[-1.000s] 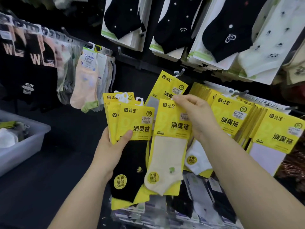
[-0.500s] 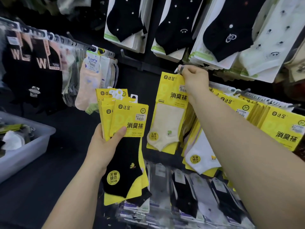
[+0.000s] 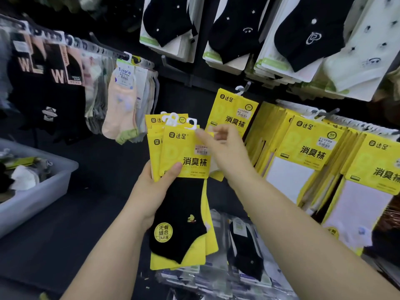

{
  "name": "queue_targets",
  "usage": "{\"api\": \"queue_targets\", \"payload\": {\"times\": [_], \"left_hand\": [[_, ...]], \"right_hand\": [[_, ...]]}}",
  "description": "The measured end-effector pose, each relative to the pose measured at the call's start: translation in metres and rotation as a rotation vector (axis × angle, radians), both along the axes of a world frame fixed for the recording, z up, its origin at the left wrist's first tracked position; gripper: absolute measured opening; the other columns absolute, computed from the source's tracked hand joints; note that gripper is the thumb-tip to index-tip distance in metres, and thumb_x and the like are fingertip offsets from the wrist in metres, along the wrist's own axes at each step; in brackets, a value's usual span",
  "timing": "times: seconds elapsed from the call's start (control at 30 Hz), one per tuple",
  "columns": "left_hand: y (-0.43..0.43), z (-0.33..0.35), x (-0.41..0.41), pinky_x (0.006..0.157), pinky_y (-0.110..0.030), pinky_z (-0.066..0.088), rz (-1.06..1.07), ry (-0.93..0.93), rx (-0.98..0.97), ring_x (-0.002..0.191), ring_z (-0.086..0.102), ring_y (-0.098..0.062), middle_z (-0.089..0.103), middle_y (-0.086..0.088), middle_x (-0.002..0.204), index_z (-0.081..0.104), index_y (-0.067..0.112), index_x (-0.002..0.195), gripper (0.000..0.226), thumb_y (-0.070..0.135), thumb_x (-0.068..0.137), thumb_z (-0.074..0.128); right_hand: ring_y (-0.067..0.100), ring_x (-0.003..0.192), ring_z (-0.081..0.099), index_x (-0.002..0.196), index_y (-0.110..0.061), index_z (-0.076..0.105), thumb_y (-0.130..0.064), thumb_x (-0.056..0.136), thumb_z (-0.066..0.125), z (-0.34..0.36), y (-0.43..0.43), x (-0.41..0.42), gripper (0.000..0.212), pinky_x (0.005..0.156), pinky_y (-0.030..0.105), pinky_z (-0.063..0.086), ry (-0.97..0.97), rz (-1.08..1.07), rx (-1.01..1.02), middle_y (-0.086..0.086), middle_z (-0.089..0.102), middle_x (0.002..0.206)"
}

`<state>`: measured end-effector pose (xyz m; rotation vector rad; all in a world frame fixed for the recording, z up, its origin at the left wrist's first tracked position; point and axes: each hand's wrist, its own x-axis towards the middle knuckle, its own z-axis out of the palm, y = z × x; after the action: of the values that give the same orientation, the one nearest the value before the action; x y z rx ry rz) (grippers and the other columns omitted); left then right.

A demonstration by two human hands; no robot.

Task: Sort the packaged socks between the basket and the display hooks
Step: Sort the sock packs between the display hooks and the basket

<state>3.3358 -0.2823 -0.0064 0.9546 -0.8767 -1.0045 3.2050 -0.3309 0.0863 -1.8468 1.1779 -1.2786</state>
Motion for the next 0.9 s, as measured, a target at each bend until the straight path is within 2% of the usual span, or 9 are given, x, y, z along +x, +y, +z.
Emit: {"api": "queue_targets", "payload": {"times": [0.1,0.2,0.3,0.4,0.53,0.6,0.67,0.8,0.9], "left_hand": [[-0.002,-0.001,-0.006,0.085,-0.035,0.054,-0.050,0.048,0.005,0.100,0.070,-0.015,0.074,0.007,0.105,0.059,0.032,0.115,0.072,0.058,0.051,0.075],[-0.003,-0.002,-0.009,0.071,-0.024,0.056,-0.086,0.110,-0.004,0.097,0.071,-0.013,0.074,0.007,0.105,0.058,0.031,0.115,0.061,0.056,0.060,0.069],[-0.006,-0.003,-0.008,0.079,-0.032,0.055,-0.079,0.121,0.001,0.100,0.070,-0.016,0.074,0.007,0.106,0.059,0.031,0.114,0.053,0.054,0.066,0.063],[-0.006,-0.004,-0.004,0.092,-0.039,0.049,-0.035,0.068,0.003,0.105,0.068,-0.016,0.073,0.008,0.109,0.060,0.033,0.115,0.057,0.058,0.064,0.063],[-0.006,-0.004,0.003,0.079,-0.031,0.052,0.033,0.003,-0.011,0.094,0.070,-0.007,0.074,0.013,0.103,0.059,0.034,0.112,0.055,0.059,0.064,0.063],[-0.006,-0.005,0.005,0.076,-0.029,0.051,0.067,-0.050,-0.013,0.090,0.070,-0.004,0.073,0.016,0.100,0.059,0.037,0.108,0.051,0.060,0.063,0.063],[-0.007,-0.005,0.006,0.079,-0.030,0.052,0.078,-0.083,-0.008,0.092,0.070,-0.005,0.073,0.015,0.100,0.059,0.037,0.107,0.047,0.058,0.065,0.063],[-0.007,-0.007,0.005,0.079,-0.032,0.054,0.103,-0.103,0.015,0.094,0.070,-0.010,0.073,0.012,0.102,0.058,0.032,0.114,0.047,0.054,0.072,0.064],[-0.006,-0.007,0.006,0.079,-0.033,0.055,0.116,-0.121,0.018,0.093,0.070,-0.010,0.072,0.010,0.104,0.057,0.029,0.117,0.057,0.057,0.068,0.064]], "right_hand": [[0.000,0.074,0.066,0.088,-0.025,0.056,-0.028,0.078,0.075,-0.002,0.004,0.001,0.022,0.060,0.019,0.055,-0.077,0.089,0.046,-0.008,0.068,0.087],[0.020,0.084,0.070,0.089,-0.021,0.055,-0.020,0.081,0.073,0.005,0.001,-0.003,0.020,0.071,0.038,0.060,-0.122,0.111,0.121,0.003,0.071,0.096],[0.028,0.089,0.069,0.085,-0.028,0.057,-0.016,0.086,0.068,0.007,-0.002,-0.011,0.016,0.078,0.048,0.058,-0.140,0.105,0.130,0.008,0.068,0.109],[0.013,0.081,0.061,0.084,-0.030,0.061,-0.016,0.089,0.063,0.012,-0.008,-0.020,0.015,0.080,0.035,0.053,-0.212,-0.005,0.075,0.002,0.065,0.112],[-0.012,0.051,0.049,0.081,-0.026,0.061,-0.021,0.089,0.061,0.034,-0.018,-0.035,0.009,0.052,0.005,0.042,-0.412,-0.187,-0.054,-0.011,0.058,0.076],[-0.008,0.052,0.051,0.082,-0.024,0.063,-0.022,0.090,0.060,0.051,-0.025,-0.037,0.009,0.051,0.007,0.044,-0.412,-0.228,-0.094,-0.010,0.057,0.071],[0.006,0.064,0.056,0.080,-0.025,0.063,-0.022,0.091,0.059,0.066,-0.035,-0.032,0.012,0.061,0.021,0.050,-0.373,-0.246,-0.111,-0.006,0.062,0.080],[0.004,0.055,0.046,0.073,-0.021,0.062,-0.016,0.091,0.059,0.074,-0.055,-0.019,0.019,0.045,0.012,0.042,-0.207,-0.288,-0.109,-0.011,0.055,0.067],[0.002,0.050,0.049,0.080,-0.020,0.066,-0.017,0.089,0.063,0.071,-0.063,-0.022,0.010,0.045,0.016,0.043,-0.235,-0.339,-0.082,-0.012,0.056,0.065]]}}
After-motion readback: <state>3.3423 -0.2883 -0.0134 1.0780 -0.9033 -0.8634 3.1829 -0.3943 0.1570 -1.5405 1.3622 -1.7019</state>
